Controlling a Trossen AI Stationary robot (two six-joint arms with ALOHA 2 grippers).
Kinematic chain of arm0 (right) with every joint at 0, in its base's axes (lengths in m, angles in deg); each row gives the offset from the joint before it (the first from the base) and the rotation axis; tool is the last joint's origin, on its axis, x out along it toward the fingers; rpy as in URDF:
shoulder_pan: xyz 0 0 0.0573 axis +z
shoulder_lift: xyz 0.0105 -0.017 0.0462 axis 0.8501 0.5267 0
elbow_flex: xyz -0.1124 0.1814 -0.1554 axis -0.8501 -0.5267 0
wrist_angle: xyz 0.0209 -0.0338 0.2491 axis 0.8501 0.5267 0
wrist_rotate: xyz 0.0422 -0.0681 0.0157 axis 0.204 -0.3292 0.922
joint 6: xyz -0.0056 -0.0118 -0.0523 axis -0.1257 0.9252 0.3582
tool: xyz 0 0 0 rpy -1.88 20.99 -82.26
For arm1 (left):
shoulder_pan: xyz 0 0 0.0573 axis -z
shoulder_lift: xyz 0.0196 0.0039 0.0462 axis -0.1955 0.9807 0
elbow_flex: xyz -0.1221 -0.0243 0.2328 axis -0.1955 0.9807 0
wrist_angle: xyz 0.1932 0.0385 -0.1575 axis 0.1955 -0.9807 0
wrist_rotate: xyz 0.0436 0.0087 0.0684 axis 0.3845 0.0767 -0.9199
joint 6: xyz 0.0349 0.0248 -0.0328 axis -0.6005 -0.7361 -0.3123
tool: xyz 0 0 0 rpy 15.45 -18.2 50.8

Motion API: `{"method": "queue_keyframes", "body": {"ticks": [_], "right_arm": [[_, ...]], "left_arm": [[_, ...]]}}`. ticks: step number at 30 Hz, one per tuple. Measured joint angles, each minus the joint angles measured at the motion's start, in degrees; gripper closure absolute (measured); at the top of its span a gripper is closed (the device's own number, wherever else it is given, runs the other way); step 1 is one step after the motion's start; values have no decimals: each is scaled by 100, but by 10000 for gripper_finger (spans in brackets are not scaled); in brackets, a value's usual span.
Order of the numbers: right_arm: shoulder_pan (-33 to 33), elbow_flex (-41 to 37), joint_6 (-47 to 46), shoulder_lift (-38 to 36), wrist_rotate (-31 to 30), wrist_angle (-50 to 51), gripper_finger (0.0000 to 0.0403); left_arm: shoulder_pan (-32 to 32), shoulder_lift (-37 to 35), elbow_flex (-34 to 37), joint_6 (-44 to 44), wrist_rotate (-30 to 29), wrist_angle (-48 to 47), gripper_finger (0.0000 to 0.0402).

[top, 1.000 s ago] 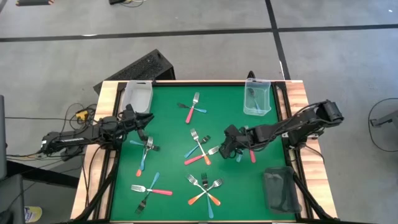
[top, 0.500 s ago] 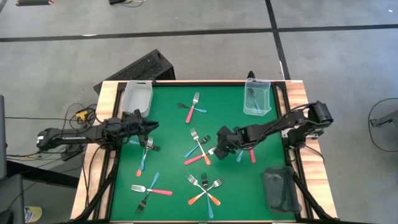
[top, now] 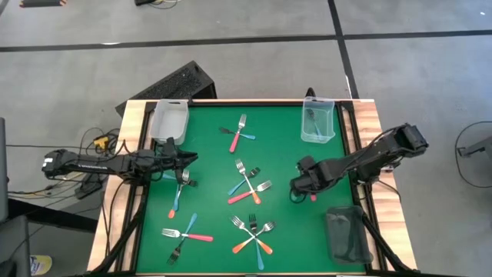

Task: Sort silverware by color (type)
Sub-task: Put the pink fork into the white bin

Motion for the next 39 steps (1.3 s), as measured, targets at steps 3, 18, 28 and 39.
{"method": "queue_keyframes", "body": {"ticks": [3,18,28,39], "right_arm": [[-16,-323,-137,11,73,-127,225],[-74,-1240,-129,-9,452,-1628,271],[90,-1266,-27,-428,-194,-1770,353],[-448,-1098,3958,-568,-1569,-5592,353]], "left_arm": [[11,1,0,0,-3,2,349],[9,11,4,-13,-330,42,349],[9,21,-39,-5,-302,305,334],[9,995,-65,297,73,1736,258]]}}
